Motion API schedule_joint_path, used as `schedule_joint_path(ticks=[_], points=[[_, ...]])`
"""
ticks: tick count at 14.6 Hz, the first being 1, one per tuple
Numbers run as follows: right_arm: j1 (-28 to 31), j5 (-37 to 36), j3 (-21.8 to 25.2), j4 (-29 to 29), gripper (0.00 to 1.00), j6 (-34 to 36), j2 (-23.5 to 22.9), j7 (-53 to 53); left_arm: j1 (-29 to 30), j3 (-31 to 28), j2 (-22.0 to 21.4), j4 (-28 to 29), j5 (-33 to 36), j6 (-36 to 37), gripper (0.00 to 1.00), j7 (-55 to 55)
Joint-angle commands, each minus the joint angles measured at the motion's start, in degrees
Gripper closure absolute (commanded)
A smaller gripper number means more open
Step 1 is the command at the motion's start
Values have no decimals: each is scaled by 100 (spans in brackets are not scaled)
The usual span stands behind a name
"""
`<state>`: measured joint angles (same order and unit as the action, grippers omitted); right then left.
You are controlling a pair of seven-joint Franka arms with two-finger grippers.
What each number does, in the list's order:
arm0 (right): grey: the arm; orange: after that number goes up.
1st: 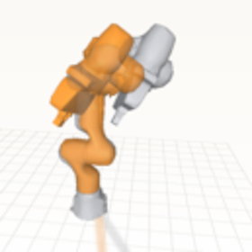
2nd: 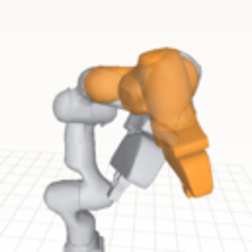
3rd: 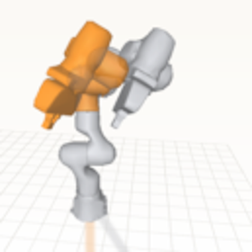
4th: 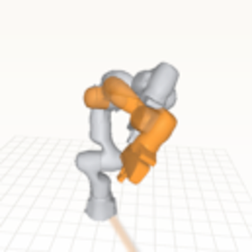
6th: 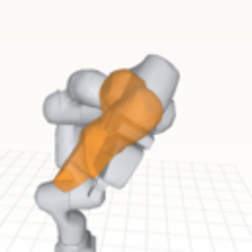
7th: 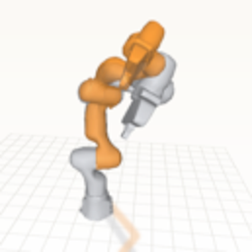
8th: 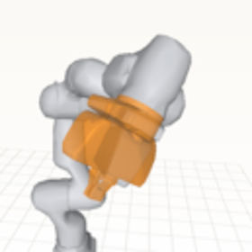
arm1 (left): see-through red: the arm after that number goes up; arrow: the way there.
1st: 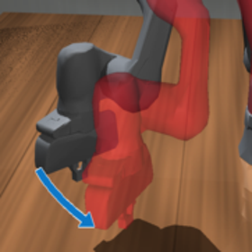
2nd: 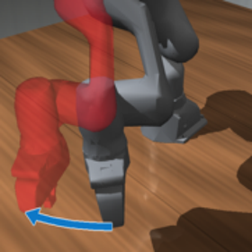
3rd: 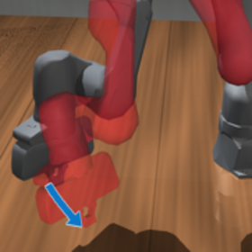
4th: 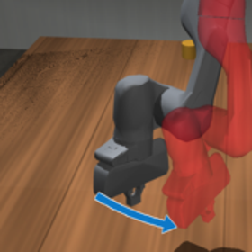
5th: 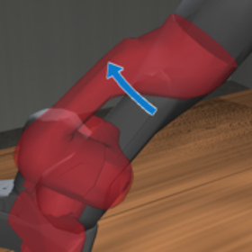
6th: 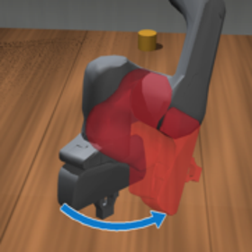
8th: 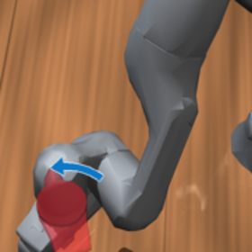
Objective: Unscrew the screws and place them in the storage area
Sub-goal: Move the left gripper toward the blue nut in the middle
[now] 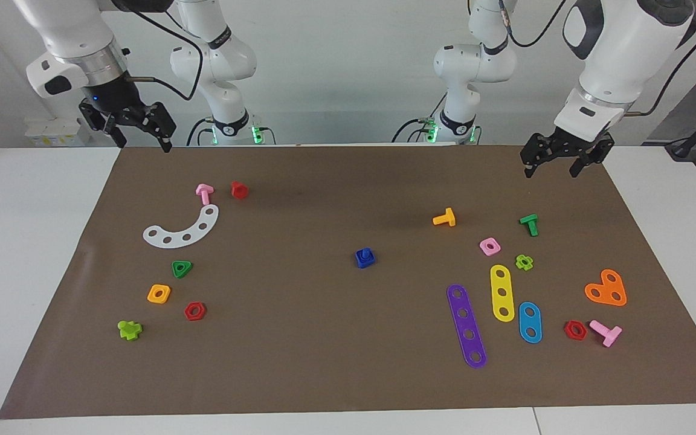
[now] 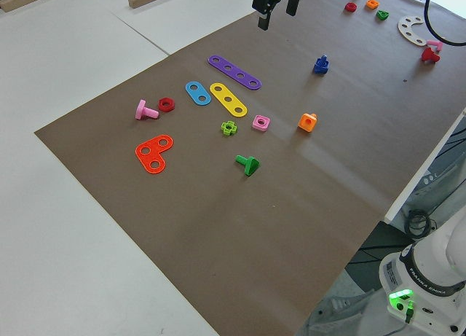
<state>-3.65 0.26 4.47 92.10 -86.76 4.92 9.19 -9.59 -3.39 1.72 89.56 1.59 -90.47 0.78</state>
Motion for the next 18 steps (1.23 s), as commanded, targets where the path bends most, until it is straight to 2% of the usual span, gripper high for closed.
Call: schedule_joint_path(ticks=[1, 5, 8, 11, 13, 18], points=[[-22, 9, 10, 80, 0, -17, 88, 48, 36, 22, -189, 247, 78, -146, 0, -87], [-22, 9, 10, 80, 0, -17, 88, 39, -34, 31, -233, 369, 78, -155, 0, -79], [-22, 9, 10, 80, 0, -17, 88, 39, -174, 101, -312, 597, 43, -628, 0, 88], [-22, 9, 10, 88, 0, -17, 88, 39, -517, 110, -295, 677, -448, -805, 0, 894], [-22, 9, 10, 80, 0, -17, 88, 39, -929, 84, -189, 668, -476, -832, 0, 1081], [-22, 9, 10, 89, 0, -17, 88, 39, -1765, 93, 644, 344, -476, -1341, 0, 2355]])
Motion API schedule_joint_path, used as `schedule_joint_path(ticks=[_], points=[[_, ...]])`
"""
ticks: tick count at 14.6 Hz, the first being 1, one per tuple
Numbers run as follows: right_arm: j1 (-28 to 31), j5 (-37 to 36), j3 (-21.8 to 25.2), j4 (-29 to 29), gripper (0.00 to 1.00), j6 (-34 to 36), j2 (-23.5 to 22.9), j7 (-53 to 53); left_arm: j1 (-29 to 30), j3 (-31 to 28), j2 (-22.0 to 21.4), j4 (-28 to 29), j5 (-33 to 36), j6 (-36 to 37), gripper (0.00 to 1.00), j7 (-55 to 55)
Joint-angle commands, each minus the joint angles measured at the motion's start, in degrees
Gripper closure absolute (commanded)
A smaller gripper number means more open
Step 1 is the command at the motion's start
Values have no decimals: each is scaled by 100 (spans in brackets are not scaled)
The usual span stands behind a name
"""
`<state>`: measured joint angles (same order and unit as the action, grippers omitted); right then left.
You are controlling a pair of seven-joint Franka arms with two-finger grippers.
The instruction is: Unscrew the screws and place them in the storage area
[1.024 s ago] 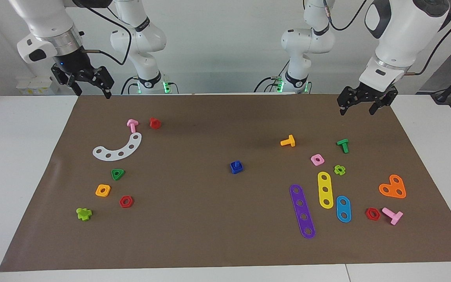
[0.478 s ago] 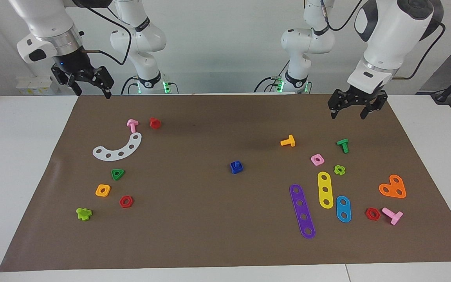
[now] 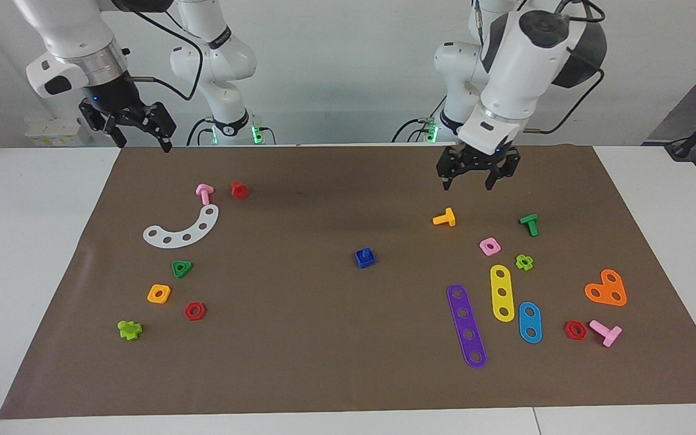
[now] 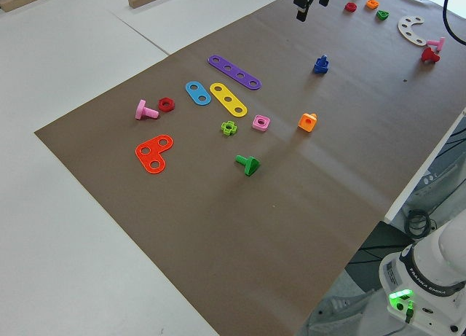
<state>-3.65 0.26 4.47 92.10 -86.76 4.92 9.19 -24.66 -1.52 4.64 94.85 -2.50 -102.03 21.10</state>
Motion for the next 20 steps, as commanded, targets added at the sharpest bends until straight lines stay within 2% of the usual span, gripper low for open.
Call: schedule_joint_path(ticks=[1, 5, 12, 20], points=[[-22, 9, 10, 88, 0, -17, 88, 48, -354, -103, 544, -308, -66, -186, 0, 429], [-22, 9, 10, 88, 0, -17, 88, 48, -531, -85, 862, -379, -75, -546, 0, 1035], [-22, 9, 10, 80, 0, -17, 88, 39, -1146, -112, 2065, -738, -22, -1108, 7, 2704], [-22, 9, 10, 80, 0, -17, 88, 39, -1252, -94, 2313, -520, -22, -1767, 15, 3093]])
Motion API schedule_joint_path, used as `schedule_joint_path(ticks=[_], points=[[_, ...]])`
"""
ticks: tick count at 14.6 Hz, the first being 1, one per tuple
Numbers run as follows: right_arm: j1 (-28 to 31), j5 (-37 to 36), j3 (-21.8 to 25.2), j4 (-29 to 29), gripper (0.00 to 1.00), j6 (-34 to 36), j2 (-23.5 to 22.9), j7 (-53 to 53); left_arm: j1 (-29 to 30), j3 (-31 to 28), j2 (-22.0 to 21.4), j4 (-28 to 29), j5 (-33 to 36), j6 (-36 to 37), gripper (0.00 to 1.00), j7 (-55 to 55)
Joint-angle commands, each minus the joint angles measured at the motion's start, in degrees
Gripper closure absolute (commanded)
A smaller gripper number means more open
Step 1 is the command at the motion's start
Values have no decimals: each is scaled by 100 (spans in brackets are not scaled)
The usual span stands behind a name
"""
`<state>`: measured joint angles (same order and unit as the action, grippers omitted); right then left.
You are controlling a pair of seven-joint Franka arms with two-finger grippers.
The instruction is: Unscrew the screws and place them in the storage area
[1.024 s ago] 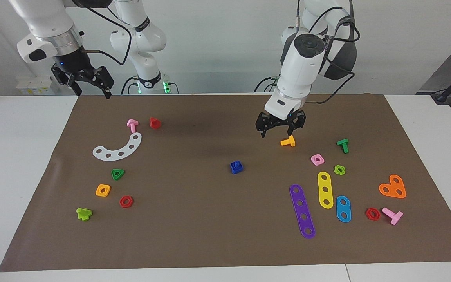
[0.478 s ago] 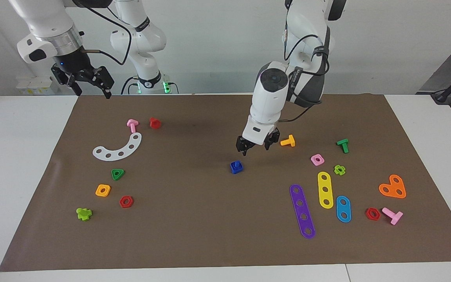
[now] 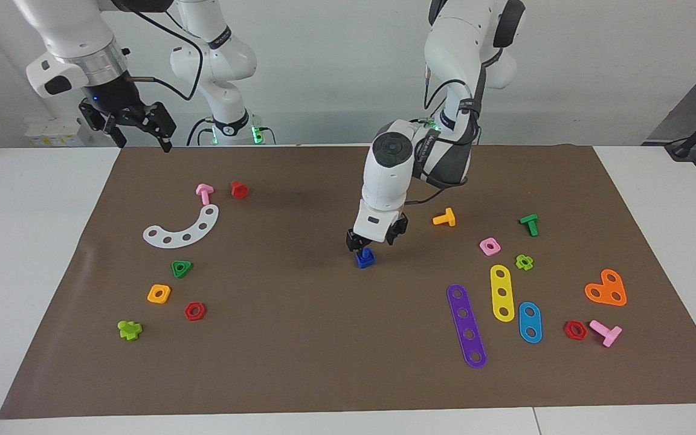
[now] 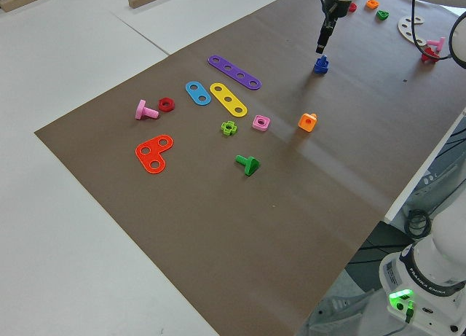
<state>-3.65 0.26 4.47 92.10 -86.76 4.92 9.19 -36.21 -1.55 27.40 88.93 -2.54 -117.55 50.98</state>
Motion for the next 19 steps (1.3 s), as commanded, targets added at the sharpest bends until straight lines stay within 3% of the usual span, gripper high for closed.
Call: schedule_joint_path(ticks=[1, 8, 19], points=[[-22, 9, 10, 80, 0, -17, 88, 39, -97, -92, 38, 202, -18, -363, 16, 105], [-22, 9, 10, 88, 0, -17, 88, 39, -203, -92, 29, 722, -10, -1023, 25, 105], [-22, 9, 10, 80, 0, -17, 88, 39, -299, -100, -6, 994, -10, -1287, 35, 105]])
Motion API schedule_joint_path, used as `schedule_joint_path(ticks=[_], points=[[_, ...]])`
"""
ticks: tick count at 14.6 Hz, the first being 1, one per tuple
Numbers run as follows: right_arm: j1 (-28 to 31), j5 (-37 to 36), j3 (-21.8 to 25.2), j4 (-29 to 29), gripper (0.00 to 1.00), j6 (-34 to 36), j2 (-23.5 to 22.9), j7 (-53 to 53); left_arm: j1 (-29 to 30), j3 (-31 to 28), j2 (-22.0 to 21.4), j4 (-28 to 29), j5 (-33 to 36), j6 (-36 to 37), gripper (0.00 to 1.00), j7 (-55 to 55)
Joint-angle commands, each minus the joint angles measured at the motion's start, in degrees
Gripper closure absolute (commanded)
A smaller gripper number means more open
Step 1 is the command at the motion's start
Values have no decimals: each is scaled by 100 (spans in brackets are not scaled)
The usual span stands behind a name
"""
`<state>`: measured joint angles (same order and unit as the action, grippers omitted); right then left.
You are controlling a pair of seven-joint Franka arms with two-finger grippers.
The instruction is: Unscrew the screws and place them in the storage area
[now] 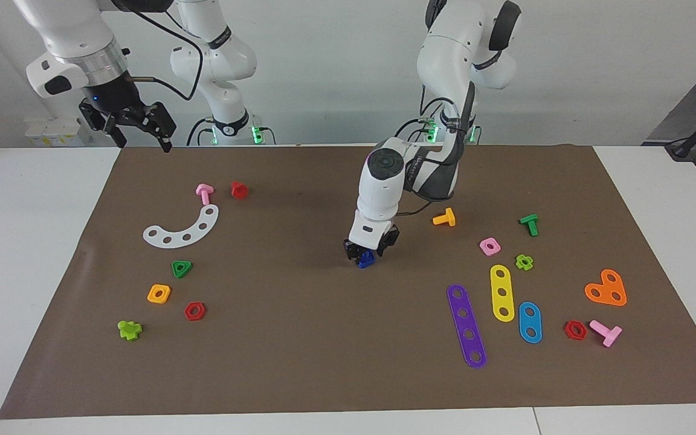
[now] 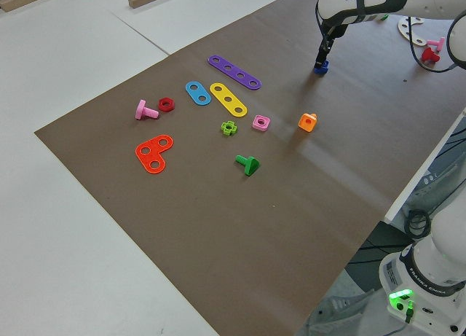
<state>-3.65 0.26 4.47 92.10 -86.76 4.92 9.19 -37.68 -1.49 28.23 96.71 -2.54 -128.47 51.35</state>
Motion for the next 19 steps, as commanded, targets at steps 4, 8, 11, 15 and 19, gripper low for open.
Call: schedule_joint_path(ticks=[4, 8, 11, 15, 19], points=[[-22, 9, 10, 80, 0, -17, 88, 48, -160, -106, -90, 260, -1, -214, 41, 60], [-22, 9, 10, 80, 0, -17, 88, 48, -169, -106, -72, 260, -1, -214, 43, 68], [-22, 9, 10, 80, 0, -17, 88, 39, -169, -106, -72, 260, -10, -214, 51, 60], [-22, 9, 10, 88, 0, -17, 88, 39, -160, -106, -72, 243, -1, -223, 57, 60], [-13, 9, 10, 80, 0, -17, 88, 48, -160, -106, -72, 225, -1, -214, 63, 51]])
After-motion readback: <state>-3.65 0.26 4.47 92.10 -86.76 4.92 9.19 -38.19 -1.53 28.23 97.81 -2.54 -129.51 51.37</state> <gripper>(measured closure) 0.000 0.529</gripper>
